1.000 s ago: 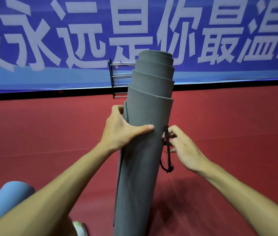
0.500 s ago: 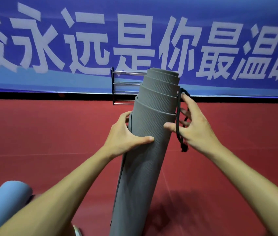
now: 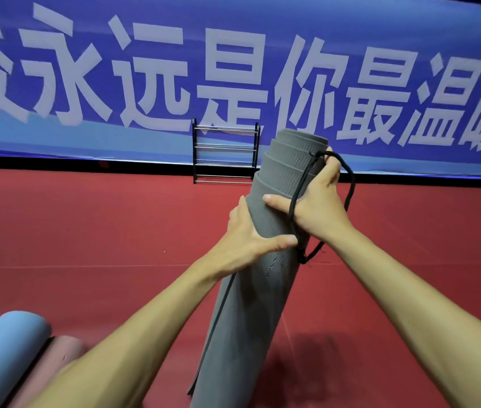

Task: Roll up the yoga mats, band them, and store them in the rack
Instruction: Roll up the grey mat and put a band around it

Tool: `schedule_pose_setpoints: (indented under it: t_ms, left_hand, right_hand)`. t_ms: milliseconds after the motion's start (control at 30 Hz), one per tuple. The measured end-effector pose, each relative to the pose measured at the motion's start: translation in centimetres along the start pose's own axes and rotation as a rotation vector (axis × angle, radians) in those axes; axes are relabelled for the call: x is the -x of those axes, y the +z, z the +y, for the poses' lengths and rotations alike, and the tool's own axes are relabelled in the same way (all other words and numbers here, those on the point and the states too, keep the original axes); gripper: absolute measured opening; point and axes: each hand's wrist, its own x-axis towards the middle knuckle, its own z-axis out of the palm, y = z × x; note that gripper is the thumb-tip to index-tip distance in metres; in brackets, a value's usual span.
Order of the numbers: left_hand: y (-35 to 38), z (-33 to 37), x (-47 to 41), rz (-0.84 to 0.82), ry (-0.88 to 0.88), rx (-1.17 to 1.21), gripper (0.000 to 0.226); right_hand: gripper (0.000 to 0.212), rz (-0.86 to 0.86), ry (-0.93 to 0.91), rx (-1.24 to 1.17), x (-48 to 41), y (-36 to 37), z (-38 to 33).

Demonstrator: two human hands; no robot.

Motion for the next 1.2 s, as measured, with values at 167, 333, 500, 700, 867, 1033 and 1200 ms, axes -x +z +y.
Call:
schedule_pose_setpoints:
  t_ms: [167,333,500,700,867,1033,1200]
  left_hand:
    - [1.5,0.4,-0.1,0.218,-0.009,-0.028,0.118]
    - [0.3,0.3,-0.8,0.413,0.009,0.067,0.066]
    - [-0.4,-0.5,-1.1,0.509,0.063,-0.066,0.048]
    - [-2.0,0.0,-1.7,0.632,0.12,-0.066,0.052]
    - [-2.5,0.9,-2.5,0.665,0.025,0.217,0.048]
    - [-2.6,1.4,-2.6,0.676,-0.099,0.342,0.038]
    - [-2.5,1.6,-2.8,0.667,-0.166,0.501,0.044]
  right_hand:
    - [0.108,-0.088,0.0,0.119,0.0,0.0,-1.0]
    - [0.096,-0.19,-0.084,0.113,0.1,-1.4,-1.0]
    - [0.081,-0.262,-0.122,0.022,-0.3,-3.3,-0.6]
    - [0.045,-0.249,-0.153,-0.064,0.2,-5.4,0.0]
    - [0.022,0.061,-0.253,-0.028,-0.1,-5.0,0.0]
    - [0.033,0.099,-0.34,0.057,-1.0,-4.3,-0.8]
    - [0.047,0.023,-0.275,0.165,-3.5,-5.2,-2.1]
